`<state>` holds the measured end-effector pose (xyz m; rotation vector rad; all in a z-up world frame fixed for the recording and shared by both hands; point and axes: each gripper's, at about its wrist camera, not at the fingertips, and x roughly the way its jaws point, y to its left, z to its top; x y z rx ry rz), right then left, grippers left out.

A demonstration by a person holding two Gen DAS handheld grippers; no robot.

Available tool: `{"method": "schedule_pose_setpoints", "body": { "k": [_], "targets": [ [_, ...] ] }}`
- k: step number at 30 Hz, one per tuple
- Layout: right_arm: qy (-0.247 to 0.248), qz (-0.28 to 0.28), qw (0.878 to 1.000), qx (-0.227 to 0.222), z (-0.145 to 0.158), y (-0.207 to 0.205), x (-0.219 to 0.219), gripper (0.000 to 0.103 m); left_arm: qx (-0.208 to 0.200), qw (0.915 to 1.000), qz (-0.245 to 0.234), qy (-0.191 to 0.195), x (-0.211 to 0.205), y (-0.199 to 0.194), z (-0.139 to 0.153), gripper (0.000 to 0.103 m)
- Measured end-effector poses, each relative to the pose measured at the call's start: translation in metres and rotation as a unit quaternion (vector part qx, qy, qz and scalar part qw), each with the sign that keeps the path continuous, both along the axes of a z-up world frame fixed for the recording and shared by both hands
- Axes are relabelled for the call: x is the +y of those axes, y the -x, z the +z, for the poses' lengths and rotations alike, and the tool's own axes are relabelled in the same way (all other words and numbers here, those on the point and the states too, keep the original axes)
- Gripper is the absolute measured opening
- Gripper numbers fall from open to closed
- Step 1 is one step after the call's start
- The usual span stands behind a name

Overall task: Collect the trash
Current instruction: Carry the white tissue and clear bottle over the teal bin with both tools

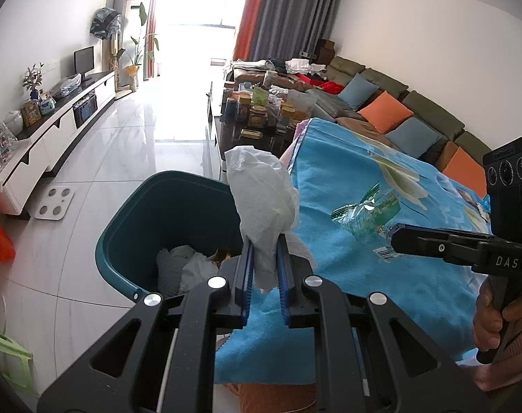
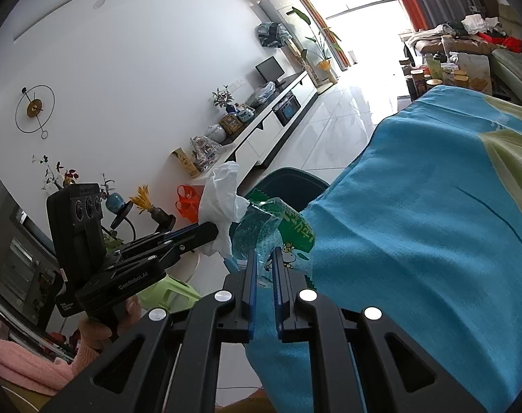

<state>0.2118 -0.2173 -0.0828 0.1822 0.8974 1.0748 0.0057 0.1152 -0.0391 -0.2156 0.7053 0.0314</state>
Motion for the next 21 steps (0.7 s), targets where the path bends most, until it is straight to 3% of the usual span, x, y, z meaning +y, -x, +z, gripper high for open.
{"method": "schedule_pose_setpoints", "body": {
  "k": [21],
  "targets": [
    [0.001,0.011,1.000,0.002,-0.002,-0.003,0.015,0.007,0.004,0.9997,0.023,0.001,0.015,-0.001,-0.006,0.013]
  ]
}}
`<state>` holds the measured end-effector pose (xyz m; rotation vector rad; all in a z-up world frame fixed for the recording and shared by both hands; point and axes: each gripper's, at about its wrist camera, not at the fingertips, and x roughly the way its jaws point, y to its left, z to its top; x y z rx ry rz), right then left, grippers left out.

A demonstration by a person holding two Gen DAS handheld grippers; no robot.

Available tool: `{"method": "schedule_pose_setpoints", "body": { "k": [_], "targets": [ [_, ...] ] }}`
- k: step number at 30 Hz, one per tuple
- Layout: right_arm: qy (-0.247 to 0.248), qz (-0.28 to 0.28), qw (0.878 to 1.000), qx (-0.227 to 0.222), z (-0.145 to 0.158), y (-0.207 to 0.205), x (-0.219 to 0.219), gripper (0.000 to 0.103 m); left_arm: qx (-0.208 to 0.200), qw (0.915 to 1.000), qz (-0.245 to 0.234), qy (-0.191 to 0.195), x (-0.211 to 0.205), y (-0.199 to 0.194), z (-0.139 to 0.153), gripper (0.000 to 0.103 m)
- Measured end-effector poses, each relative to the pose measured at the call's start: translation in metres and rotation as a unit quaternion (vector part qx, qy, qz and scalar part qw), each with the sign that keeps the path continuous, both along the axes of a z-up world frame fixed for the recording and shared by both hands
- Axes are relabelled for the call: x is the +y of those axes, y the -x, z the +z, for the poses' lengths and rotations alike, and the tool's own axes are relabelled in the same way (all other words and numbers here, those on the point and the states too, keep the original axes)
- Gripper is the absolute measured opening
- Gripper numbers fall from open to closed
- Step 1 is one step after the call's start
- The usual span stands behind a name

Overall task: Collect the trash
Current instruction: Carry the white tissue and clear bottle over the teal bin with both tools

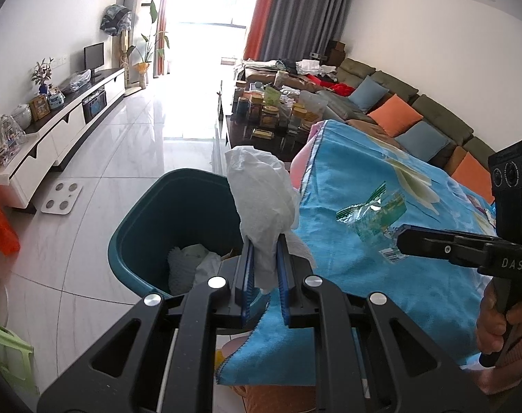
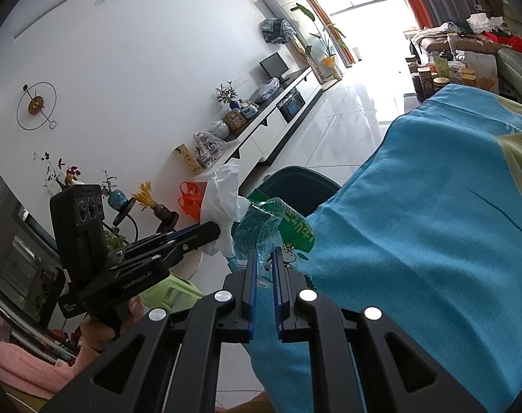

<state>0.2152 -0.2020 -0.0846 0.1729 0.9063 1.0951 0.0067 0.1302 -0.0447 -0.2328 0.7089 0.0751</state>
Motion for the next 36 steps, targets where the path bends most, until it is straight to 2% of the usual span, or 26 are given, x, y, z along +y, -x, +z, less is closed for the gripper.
{"method": "schedule_pose_setpoints", "body": {
  "k": [36],
  "targets": [
    [0.015,0.027,0.999,0.017,-0.007,-0.013,0.052,0.007,0.019,0.9990,0.040,-0.005,0.016,-0.023,-0.021,0.013]
  ]
}}
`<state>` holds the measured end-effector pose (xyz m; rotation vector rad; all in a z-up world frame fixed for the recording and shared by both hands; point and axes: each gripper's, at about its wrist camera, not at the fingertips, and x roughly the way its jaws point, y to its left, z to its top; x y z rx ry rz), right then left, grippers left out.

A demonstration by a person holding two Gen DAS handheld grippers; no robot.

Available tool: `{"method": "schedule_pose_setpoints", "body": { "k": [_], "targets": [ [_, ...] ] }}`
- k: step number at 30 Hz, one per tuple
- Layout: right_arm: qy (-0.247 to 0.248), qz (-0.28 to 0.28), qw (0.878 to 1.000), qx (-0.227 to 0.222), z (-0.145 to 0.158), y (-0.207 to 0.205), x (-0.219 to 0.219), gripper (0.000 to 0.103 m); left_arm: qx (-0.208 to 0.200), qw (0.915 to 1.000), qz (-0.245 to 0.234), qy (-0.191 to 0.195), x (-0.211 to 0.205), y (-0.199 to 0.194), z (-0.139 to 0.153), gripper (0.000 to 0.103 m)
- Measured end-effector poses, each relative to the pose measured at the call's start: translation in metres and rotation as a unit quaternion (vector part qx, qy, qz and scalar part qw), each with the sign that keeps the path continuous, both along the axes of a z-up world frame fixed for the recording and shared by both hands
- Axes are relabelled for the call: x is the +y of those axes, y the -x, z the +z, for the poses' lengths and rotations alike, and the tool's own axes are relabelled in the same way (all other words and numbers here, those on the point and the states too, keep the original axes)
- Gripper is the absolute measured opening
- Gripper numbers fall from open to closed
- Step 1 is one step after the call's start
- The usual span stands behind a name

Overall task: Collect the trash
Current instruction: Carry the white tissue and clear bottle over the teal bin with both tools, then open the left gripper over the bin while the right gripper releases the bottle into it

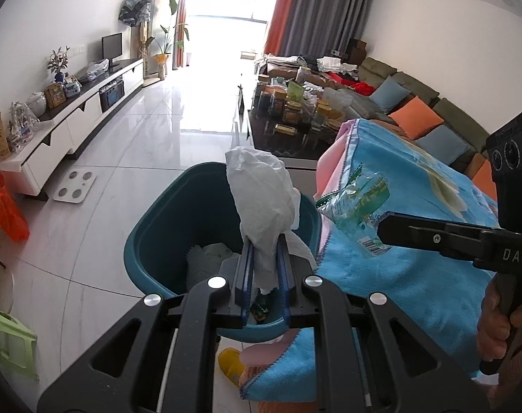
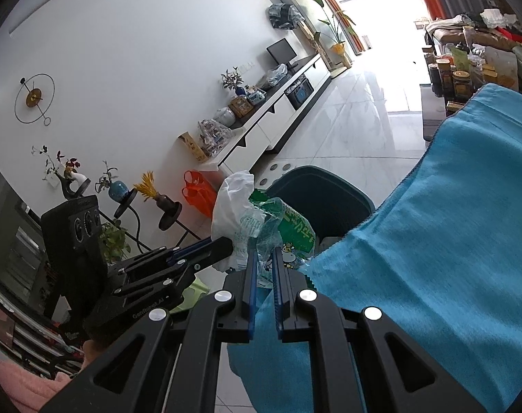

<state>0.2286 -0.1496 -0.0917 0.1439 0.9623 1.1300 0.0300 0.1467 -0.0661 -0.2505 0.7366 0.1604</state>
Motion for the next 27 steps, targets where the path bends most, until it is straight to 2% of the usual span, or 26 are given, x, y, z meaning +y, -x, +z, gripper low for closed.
{"method": "schedule_pose_setpoints", "body": {
  "k": [27],
  "targets": [
    [0.023,-0.004,0.999,0.025,-0.014,-0.013,0.037,0.008,0.018,0.9997,0.014,0.007,0.011,-0.022,-0.014,0.015]
  ]
}}
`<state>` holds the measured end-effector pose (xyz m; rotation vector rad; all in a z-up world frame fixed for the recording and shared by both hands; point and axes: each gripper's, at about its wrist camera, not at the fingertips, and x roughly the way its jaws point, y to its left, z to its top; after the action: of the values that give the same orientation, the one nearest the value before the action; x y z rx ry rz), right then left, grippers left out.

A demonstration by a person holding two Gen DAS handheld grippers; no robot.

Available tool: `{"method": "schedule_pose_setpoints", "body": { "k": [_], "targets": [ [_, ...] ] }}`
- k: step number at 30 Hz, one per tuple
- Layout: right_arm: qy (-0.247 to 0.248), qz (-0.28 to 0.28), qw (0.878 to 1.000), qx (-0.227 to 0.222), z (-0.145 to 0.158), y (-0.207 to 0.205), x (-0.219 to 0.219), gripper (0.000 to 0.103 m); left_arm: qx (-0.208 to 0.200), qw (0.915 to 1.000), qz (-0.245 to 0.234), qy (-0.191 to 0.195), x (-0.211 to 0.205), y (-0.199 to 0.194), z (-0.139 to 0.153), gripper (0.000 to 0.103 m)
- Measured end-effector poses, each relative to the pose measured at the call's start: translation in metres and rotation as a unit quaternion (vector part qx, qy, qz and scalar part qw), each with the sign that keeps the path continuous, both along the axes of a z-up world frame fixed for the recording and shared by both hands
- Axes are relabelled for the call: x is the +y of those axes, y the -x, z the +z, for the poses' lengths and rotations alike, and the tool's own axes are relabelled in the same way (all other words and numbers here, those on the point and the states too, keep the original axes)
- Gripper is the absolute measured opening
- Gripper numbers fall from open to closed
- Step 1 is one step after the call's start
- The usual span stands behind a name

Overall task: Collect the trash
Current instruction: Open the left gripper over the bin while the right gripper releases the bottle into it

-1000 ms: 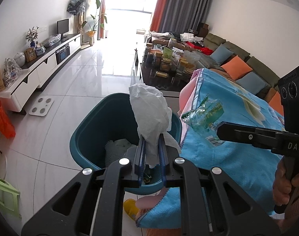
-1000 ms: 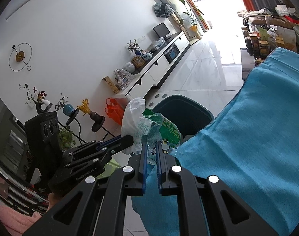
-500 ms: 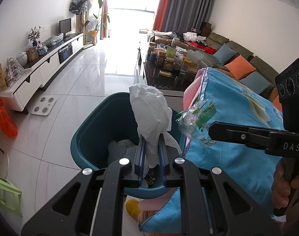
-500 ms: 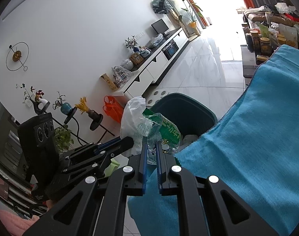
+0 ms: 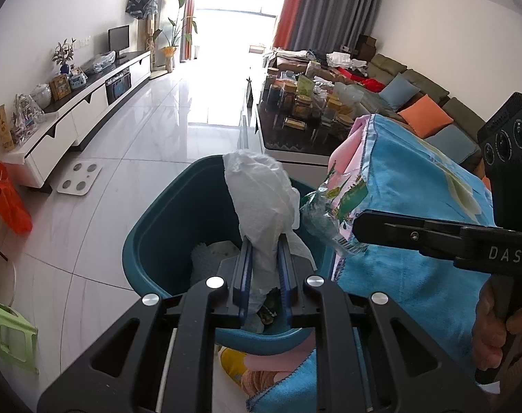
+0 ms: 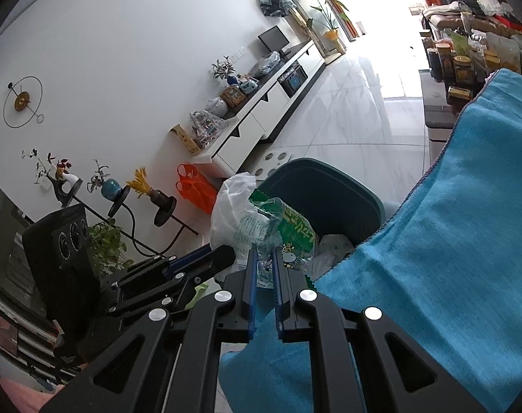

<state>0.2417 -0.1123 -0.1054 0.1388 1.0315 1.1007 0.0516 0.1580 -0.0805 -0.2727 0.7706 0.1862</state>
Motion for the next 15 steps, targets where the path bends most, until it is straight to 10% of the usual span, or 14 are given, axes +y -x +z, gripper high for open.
{"method": "schedule_pose_setpoints", "body": {
  "k": [15],
  "targets": [
    [0.018,-0.026,0.999,0.000,-0.005,-0.004,0.002,0.029,0.028,0.9992,0.025,0.017,0.012,-0.017,-0.025,0.044]
  ]
}}
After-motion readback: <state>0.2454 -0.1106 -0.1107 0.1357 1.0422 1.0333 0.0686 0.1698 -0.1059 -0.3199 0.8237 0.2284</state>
